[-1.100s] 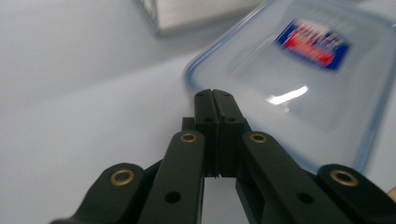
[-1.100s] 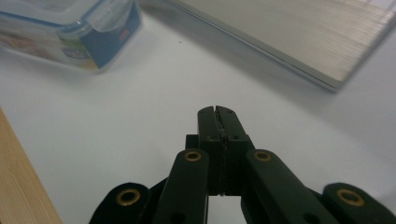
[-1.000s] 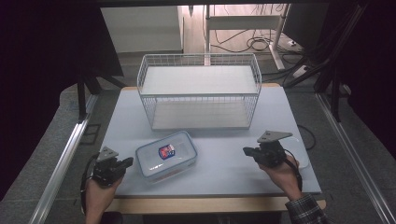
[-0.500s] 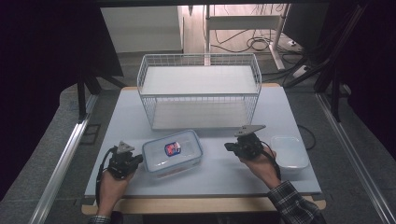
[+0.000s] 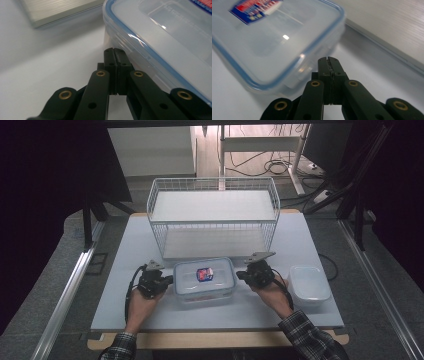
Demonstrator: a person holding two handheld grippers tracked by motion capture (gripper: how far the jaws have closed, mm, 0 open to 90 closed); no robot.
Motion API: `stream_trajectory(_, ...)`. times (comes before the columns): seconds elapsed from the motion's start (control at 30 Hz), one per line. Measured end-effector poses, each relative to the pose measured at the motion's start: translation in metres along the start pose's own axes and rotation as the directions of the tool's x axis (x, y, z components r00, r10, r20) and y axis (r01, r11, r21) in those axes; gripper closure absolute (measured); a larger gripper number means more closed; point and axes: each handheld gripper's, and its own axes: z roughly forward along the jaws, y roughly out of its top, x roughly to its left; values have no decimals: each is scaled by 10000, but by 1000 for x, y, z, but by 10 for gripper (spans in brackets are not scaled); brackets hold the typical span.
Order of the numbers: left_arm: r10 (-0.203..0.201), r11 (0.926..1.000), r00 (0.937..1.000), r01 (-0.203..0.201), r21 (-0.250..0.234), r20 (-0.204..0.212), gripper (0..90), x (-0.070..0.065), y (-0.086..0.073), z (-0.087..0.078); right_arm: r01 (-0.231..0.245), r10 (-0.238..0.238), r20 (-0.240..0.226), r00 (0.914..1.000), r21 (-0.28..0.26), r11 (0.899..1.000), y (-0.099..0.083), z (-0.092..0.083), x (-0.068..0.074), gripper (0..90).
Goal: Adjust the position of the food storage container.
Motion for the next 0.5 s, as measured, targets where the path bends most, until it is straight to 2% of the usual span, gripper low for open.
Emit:
stream_trajectory(0.1, 128, 9999, 9998, -128, 11, 138, 894, -6, 4, 5, -195, 191, 177, 9997, 203, 9996, -6, -8, -3, 890)
stream_trajectory(0.23, 84, 10000, 9992, -85, 5, 399, 896, -12, 8, 11, -351, 341, 273, 9990, 371, 9987, -15, -17, -3, 892)
stream_trajectory(0.33, 107, 9999, 9990, -109, 39, 429, 897, -15, 10, 14, -313, 296, 400, 9988, 430, 9986, -20, -23, -2, 892)
stream_trajectory(0.43, 264, 9996, 9975, -265, 1, 653, 897, -21, 11, 17, -227, 191, 634, 9978, 566, 9981, -24, -26, -2, 892)
stream_trajectory(0.5, 323, 9995, 9980, -325, 22, 540, 893, -24, 11, 15, -303, 264, 626, 9977, 610, 9977, -26, -26, -4, 892)
